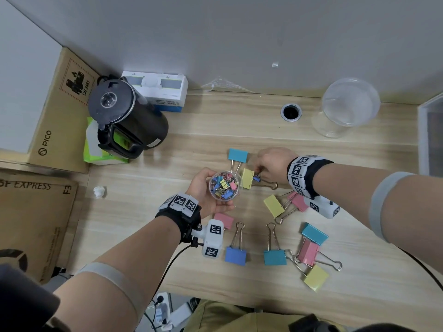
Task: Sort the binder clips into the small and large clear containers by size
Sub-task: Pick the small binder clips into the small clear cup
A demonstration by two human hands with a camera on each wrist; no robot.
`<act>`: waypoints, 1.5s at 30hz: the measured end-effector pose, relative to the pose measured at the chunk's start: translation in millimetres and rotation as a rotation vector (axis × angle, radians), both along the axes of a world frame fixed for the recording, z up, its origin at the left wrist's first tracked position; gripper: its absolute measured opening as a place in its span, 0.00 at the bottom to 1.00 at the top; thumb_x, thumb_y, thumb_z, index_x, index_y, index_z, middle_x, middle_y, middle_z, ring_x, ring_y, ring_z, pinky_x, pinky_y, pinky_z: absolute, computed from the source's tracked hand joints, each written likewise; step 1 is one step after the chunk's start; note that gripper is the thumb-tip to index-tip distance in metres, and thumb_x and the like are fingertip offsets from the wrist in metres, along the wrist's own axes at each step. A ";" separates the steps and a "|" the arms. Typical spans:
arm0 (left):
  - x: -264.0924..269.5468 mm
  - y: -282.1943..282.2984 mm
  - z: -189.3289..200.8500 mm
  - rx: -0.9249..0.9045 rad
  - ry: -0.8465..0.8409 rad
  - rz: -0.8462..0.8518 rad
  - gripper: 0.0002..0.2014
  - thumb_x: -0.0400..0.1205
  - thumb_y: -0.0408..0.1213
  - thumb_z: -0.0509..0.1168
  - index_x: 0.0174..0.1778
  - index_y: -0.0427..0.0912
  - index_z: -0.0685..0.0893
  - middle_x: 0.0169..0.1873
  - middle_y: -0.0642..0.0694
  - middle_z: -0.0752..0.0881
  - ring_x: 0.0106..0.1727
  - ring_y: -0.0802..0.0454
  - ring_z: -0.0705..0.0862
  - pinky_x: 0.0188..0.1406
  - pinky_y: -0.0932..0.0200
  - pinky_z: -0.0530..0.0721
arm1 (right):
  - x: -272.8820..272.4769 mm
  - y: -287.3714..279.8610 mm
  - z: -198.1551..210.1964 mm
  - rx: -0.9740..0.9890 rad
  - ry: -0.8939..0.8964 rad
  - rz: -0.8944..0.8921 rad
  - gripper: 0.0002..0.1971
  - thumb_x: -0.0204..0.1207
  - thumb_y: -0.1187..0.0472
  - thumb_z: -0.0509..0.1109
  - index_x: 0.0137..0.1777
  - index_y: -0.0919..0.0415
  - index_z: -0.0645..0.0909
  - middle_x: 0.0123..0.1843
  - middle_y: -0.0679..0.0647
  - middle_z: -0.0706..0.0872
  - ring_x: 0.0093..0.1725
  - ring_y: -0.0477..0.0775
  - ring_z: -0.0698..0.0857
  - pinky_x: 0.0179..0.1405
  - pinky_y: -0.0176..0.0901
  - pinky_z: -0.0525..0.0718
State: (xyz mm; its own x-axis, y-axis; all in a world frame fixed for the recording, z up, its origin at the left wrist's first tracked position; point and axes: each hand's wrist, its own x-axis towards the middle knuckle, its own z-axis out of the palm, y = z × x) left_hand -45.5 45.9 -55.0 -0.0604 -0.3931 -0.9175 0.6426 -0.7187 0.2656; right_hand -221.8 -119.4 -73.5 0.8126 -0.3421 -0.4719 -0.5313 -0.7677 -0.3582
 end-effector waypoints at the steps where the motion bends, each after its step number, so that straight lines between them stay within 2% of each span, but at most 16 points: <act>1: -0.6 -0.9 0.8 -0.004 0.002 -0.003 0.25 0.78 0.49 0.58 0.61 0.34 0.83 0.57 0.29 0.82 0.34 0.41 0.83 0.45 0.45 0.89 | 1.1 1.8 1.2 -0.020 0.038 0.014 0.06 0.74 0.64 0.65 0.48 0.53 0.78 0.47 0.48 0.83 0.51 0.57 0.82 0.46 0.48 0.81; 3: -1.5 -3.2 2.9 -0.010 0.007 -0.008 0.24 0.78 0.49 0.58 0.61 0.35 0.83 0.57 0.29 0.83 0.33 0.41 0.84 0.46 0.44 0.89 | 4.0 6.3 1.4 -0.051 0.100 0.028 0.08 0.74 0.61 0.64 0.50 0.49 0.72 0.45 0.49 0.84 0.46 0.59 0.84 0.42 0.48 0.83; 5: -2.3 -5.3 5.3 -0.016 0.007 -0.007 0.23 0.78 0.49 0.58 0.59 0.35 0.83 0.57 0.29 0.83 0.33 0.41 0.83 0.48 0.44 0.89 | 5.9 9.0 -1.0 -0.071 0.146 0.025 0.10 0.74 0.57 0.64 0.55 0.49 0.75 0.44 0.49 0.84 0.43 0.59 0.85 0.42 0.51 0.87; 9: -4.0 -6.7 8.2 -0.022 0.010 -0.012 0.24 0.79 0.49 0.57 0.60 0.34 0.83 0.57 0.28 0.83 0.34 0.41 0.82 0.47 0.44 0.89 | 7.7 9.2 -1.5 -0.111 0.292 0.072 0.07 0.75 0.56 0.64 0.48 0.55 0.81 0.41 0.51 0.86 0.39 0.57 0.85 0.39 0.47 0.87; 12: -4.9 -5.9 9.5 -0.031 0.011 -0.017 0.24 0.79 0.50 0.57 0.60 0.34 0.83 0.56 0.28 0.85 0.34 0.41 0.82 0.48 0.44 0.88 | 8.2 9.2 3.1 -0.114 0.383 0.078 0.09 0.74 0.57 0.63 0.46 0.59 0.83 0.40 0.53 0.87 0.34 0.57 0.83 0.29 0.41 0.78; 15: -6.7 -4.2 10.4 -0.040 0.010 -0.017 0.24 0.79 0.50 0.57 0.60 0.34 0.82 0.57 0.27 0.85 0.34 0.41 0.82 0.48 0.44 0.88 | 5.1 8.5 11.3 -0.105 0.424 0.085 0.10 0.75 0.56 0.63 0.45 0.60 0.83 0.40 0.55 0.87 0.33 0.58 0.83 0.26 0.41 0.74; 18: -8.2 -2.5 11.0 -0.047 0.013 -0.018 0.25 0.79 0.50 0.57 0.61 0.34 0.82 0.57 0.28 0.84 0.35 0.41 0.82 0.49 0.44 0.88 | -0.6 5.8 7.3 -0.109 0.386 0.115 0.16 0.79 0.48 0.60 0.43 0.59 0.83 0.39 0.54 0.88 0.31 0.57 0.82 0.27 0.41 0.79; 21: -8.9 -0.1 11.4 -0.048 0.006 -0.010 0.25 0.79 0.50 0.57 0.61 0.33 0.82 0.57 0.28 0.83 0.35 0.41 0.83 0.48 0.44 0.88 | -4.7 6.7 6.4 -0.071 0.371 0.080 0.19 0.84 0.46 0.57 0.48 0.58 0.84 0.39 0.52 0.86 0.32 0.57 0.80 0.25 0.40 0.71; 24: -9.8 3.0 12.1 -0.042 -0.001 -0.010 0.25 0.78 0.51 0.58 0.60 0.33 0.82 0.58 0.28 0.81 0.35 0.40 0.83 0.46 0.44 0.89 | -12.1 7.7 18.5 -0.011 0.303 -0.080 0.15 0.83 0.52 0.60 0.48 0.64 0.79 0.40 0.55 0.81 0.36 0.58 0.78 0.31 0.42 0.73; 27: -10.8 5.0 14.3 -0.045 -0.004 -0.015 0.26 0.79 0.51 0.57 0.60 0.32 0.82 0.57 0.28 0.82 0.35 0.40 0.82 0.46 0.45 0.89 | -23.2 2.8 29.6 0.076 0.155 -0.274 0.07 0.82 0.59 0.63 0.53 0.62 0.77 0.47 0.58 0.82 0.42 0.59 0.79 0.39 0.43 0.75; 32: -16.9 3.7 20.5 -0.061 -0.004 -0.039 0.25 0.80 0.51 0.56 0.60 0.33 0.83 0.51 0.28 0.87 0.35 0.41 0.82 0.49 0.45 0.88 | -35.6 -0.6 41.5 0.253 0.078 -0.473 0.09 0.79 0.65 0.62 0.55 0.59 0.81 0.45 0.54 0.84 0.42 0.57 0.85 0.43 0.42 0.81; 36: -24.4 2.6 24.1 -0.064 -0.014 -0.063 0.27 0.80 0.51 0.56 0.61 0.32 0.83 0.51 0.29 0.88 0.35 0.41 0.82 0.47 0.46 0.88 | -42.9 -0.4 54.9 0.358 0.020 -0.632 0.13 0.80 0.68 0.59 0.50 0.59 0.86 0.35 0.48 0.80 0.29 0.45 0.78 0.22 0.26 0.73; 39: -30.3 2.1 25.6 -0.058 -0.024 -0.069 0.28 0.79 0.51 0.56 0.63 0.31 0.82 0.54 0.28 0.85 0.35 0.40 0.82 0.43 0.46 0.88 | -47.7 0.1 61.8 0.470 0.027 -0.776 0.07 0.79 0.66 0.65 0.41 0.58 0.82 0.35 0.51 0.81 0.33 0.49 0.77 0.30 0.33 0.75; 41: -35.0 2.2 26.6 -0.048 -0.034 -0.073 0.28 0.79 0.51 0.57 0.62 0.30 0.82 0.56 0.28 0.84 0.34 0.40 0.82 0.43 0.46 0.88 | -50.9 1.7 64.8 0.615 0.028 -0.898 0.09 0.75 0.69 0.64 0.35 0.59 0.78 0.31 0.54 0.78 0.30 0.53 0.74 0.23 0.36 0.73; 43: -40.0 2.4 27.3 -0.034 -0.046 -0.087 0.27 0.79 0.51 0.56 0.60 0.31 0.82 0.57 0.28 0.83 0.34 0.40 0.82 0.44 0.46 0.88 | -52.6 6.6 73.7 0.821 -0.012 -1.013 0.04 0.64 0.70 0.60 0.31 0.65 0.74 0.30 0.59 0.73 0.30 0.56 0.67 0.14 0.31 0.61; 45: -45.0 2.8 28.5 -0.017 -0.052 -0.101 0.26 0.79 0.52 0.56 0.59 0.32 0.82 0.57 0.29 0.82 0.34 0.40 0.82 0.46 0.45 0.88 | -51.2 12.2 82.0 0.973 -0.057 -1.053 0.04 0.58 0.68 0.56 0.30 0.66 0.72 0.30 0.58 0.70 0.27 0.52 0.61 0.16 0.28 0.53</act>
State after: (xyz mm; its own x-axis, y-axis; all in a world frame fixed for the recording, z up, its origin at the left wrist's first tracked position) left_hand -90.5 48.7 -26.5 -0.0527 -0.4029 -0.9137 0.5520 -0.7742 0.3096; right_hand -273.1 -107.2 8.6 0.4139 -0.3513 -0.8398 -0.6553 0.5254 -0.5428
